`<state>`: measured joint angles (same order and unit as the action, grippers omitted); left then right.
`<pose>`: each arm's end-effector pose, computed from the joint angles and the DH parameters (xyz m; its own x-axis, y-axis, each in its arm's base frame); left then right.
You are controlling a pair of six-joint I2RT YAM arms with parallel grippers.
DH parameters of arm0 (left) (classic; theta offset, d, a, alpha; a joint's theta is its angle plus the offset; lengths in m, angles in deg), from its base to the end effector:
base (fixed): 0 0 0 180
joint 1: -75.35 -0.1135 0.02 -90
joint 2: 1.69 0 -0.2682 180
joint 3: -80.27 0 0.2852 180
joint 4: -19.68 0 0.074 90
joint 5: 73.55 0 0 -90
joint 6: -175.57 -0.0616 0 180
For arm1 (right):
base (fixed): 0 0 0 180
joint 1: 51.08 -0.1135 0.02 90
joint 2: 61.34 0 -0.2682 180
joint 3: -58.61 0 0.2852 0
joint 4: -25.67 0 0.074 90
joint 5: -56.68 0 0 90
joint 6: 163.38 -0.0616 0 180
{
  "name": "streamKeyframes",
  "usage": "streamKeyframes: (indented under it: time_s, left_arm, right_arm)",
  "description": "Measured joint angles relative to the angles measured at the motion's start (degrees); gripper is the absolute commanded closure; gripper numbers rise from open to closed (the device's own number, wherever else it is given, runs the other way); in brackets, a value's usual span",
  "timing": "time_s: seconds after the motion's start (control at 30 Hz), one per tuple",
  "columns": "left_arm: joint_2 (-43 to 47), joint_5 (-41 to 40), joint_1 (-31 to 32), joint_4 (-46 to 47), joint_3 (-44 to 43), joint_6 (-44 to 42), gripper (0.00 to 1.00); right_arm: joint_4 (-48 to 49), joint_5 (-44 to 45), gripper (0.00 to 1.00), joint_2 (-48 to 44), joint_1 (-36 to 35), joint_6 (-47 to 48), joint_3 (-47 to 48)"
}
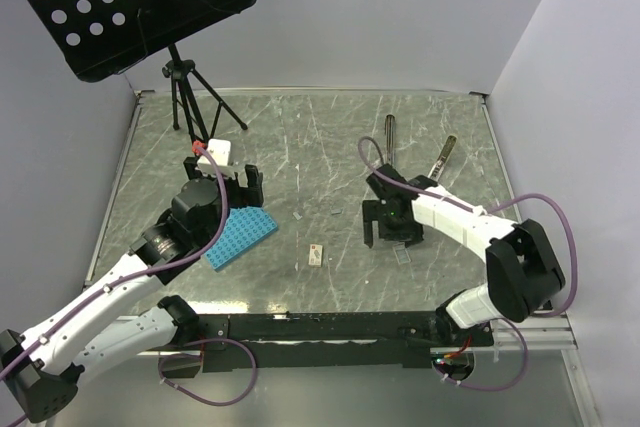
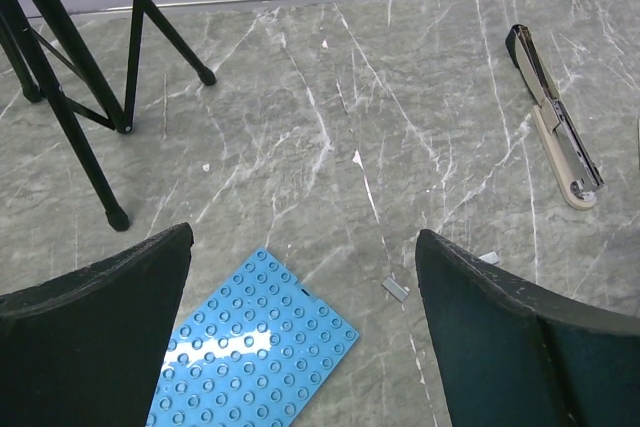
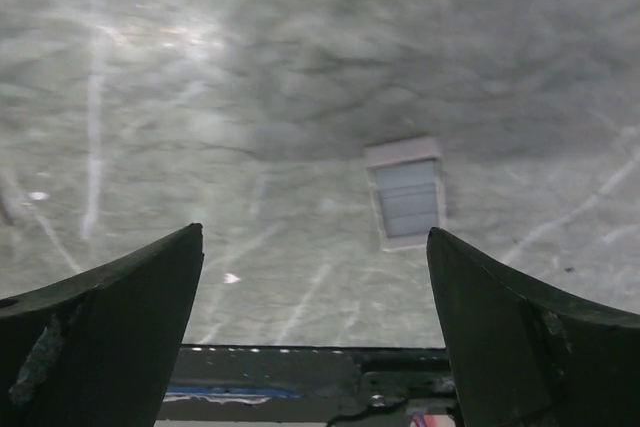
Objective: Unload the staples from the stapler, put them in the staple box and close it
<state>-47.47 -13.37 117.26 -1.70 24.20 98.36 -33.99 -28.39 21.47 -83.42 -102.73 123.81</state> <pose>0.1980 -0.1366 0.3321 -0.1875 -0.0898 -0.9782 0.1793 0.9760 -0.1240 0.2462 0.1496 0.1613 -0.9717 -0.0373 -0.2332 -0.0467 0.9983 0.0349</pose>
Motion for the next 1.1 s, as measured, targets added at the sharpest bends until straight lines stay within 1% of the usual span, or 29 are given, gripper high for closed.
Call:
streamKeyframes:
  time_s: [0.27,0.37,0.5,0.73,0.77,0.87,0.97,1.07,1.1]
  left_arm:
    - [0.83,0.02,0.0,-0.04,0.0,0.09,0.03]
    - [1.62,0.02,0.0,0.0,0.0,0.09,0.03]
    - [1.81,0.04,0.0,-0.02,0.0,0.09,0.03]
    - [1.81,0.0,0.0,-0.02,0.0,0.09,0.03]
    - [1.81,0.0,0.0,-0.02,0.0,0.07,0.03]
    - [1.81,-0.02,0.0,-0.02,0.0,0.07,0.03]
    - [1.81,-0.02,0.0,-0.02,0.0,0.07,0.03]
    - [1.81,-0.02,0.0,-0.02,0.0,0.04,0.03]
    - [1.81,-0.02,0.0,-0.02,0.0,0.04,0.03]
  right_arm:
    - [0.24,-4.39,0.0,-1.36,9.2,3.69,-3.28]
    - [0.48,-6.45,0.0,-1.31,11.41,5.18,-3.89]
    - [1.18,-8.46,0.01,-0.63,11.93,6.99,-3.89]
    - [1.66,-8.46,0.03,4.68,11.93,10.29,-2.99]
    - [1.7,-8.41,0.04,5.4,11.93,10.69,-2.67]
    - [2.58,-8.9,0.13,6.54,11.93,12.04,-2.38]
    - [3.17,-9.7,0.19,6.71,11.93,12.79,-2.38]
    - [3.48,-10.58,0.28,6.73,11.93,13.35,-2.38]
    - [3.48,-10.62,0.3,6.73,11.93,13.46,-2.38]
